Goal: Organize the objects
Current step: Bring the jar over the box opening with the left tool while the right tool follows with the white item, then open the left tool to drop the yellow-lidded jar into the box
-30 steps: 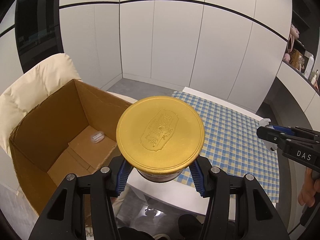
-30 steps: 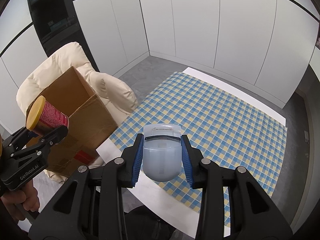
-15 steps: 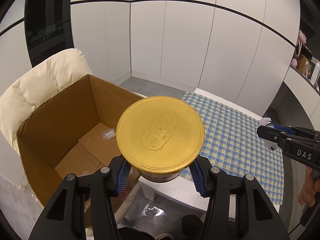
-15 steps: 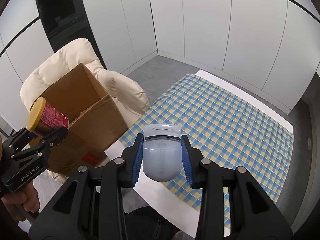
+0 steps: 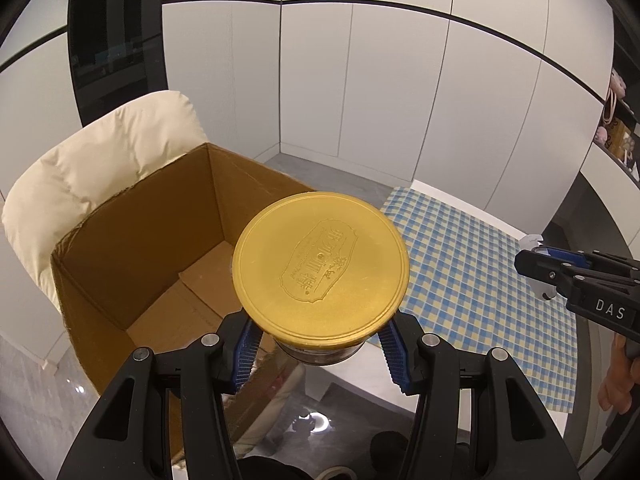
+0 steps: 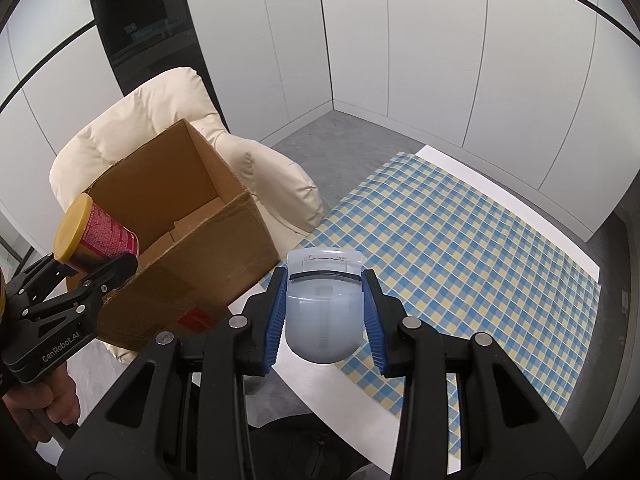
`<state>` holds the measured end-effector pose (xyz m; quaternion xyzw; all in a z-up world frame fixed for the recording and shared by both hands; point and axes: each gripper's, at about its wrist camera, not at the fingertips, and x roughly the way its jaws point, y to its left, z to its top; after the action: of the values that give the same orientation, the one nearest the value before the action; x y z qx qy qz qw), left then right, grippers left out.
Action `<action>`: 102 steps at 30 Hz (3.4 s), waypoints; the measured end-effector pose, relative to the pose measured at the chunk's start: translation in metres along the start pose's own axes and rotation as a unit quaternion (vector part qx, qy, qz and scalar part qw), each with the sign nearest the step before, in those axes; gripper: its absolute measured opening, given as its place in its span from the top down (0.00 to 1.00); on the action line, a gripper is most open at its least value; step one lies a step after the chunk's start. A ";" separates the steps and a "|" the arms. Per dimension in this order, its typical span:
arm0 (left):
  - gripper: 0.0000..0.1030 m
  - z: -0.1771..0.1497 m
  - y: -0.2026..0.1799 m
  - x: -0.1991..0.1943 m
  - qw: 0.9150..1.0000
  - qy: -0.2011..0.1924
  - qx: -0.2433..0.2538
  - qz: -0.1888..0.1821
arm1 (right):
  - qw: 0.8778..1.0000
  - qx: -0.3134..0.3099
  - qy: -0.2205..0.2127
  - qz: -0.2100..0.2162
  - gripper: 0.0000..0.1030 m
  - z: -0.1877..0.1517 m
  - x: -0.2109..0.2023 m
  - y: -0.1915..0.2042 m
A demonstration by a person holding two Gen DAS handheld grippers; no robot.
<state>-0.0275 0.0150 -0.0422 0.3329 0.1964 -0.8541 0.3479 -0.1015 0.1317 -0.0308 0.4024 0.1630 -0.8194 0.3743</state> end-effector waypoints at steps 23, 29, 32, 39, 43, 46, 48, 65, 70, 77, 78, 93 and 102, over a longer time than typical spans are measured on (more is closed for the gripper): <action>0.48 -0.004 0.027 -0.007 0.999 -0.005 -0.024 0.025 | 1.000 -0.020 0.000 0.011 0.64 0.012 0.015 0.029; 0.48 -0.006 0.033 -0.009 0.999 -0.006 -0.029 0.032 | 1.000 -0.026 -0.004 0.013 0.64 0.016 0.017 0.037; 0.48 -0.007 0.037 -0.010 0.999 -0.007 -0.031 0.035 | 0.999 -0.028 -0.004 0.017 0.64 0.017 0.019 0.041; 0.48 -0.009 0.048 -0.012 0.998 -0.013 -0.041 0.051 | 0.999 -0.038 -0.006 0.021 0.64 0.021 0.023 0.055; 0.48 -0.010 0.057 -0.014 0.997 -0.014 -0.048 0.058 | 0.999 -0.044 -0.008 0.026 0.64 0.022 0.024 0.063; 0.48 -0.011 0.062 -0.014 0.997 -0.013 -0.050 0.062 | 0.998 -0.048 -0.008 0.028 0.64 0.022 0.026 0.068; 0.48 -0.012 0.065 -0.014 0.996 -0.013 -0.051 0.065 | 0.998 -0.049 -0.009 0.031 0.64 0.023 0.027 0.071; 0.48 -0.017 0.084 -0.017 0.995 -0.013 -0.057 0.084 | 0.996 -0.070 -0.010 0.048 0.64 0.027 0.035 0.099; 0.48 -0.019 0.087 -0.017 0.994 -0.012 -0.059 0.088 | 0.996 -0.074 -0.010 0.052 0.64 0.028 0.036 0.105; 0.48 -0.021 0.094 -0.018 0.994 -0.013 -0.059 0.096 | 0.995 -0.082 -0.011 0.057 0.64 0.028 0.038 0.115; 0.48 -0.021 0.096 -0.018 0.993 -0.013 -0.060 0.099 | 0.995 -0.083 -0.010 0.058 0.64 0.028 0.039 0.117; 0.34 -0.025 0.107 -0.027 0.993 -0.029 -0.052 0.101 | 0.991 -0.107 -0.008 0.074 0.64 0.029 0.046 0.148; 0.00 -0.026 0.121 -0.044 0.990 -0.053 -0.061 0.118 | 0.989 -0.122 -0.007 0.086 0.64 0.030 0.049 0.169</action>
<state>0.0952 -0.0323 -0.0417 0.2860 0.1887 -0.8099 0.4761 -0.0111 -0.0220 -0.0445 0.3604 0.2240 -0.7611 0.4906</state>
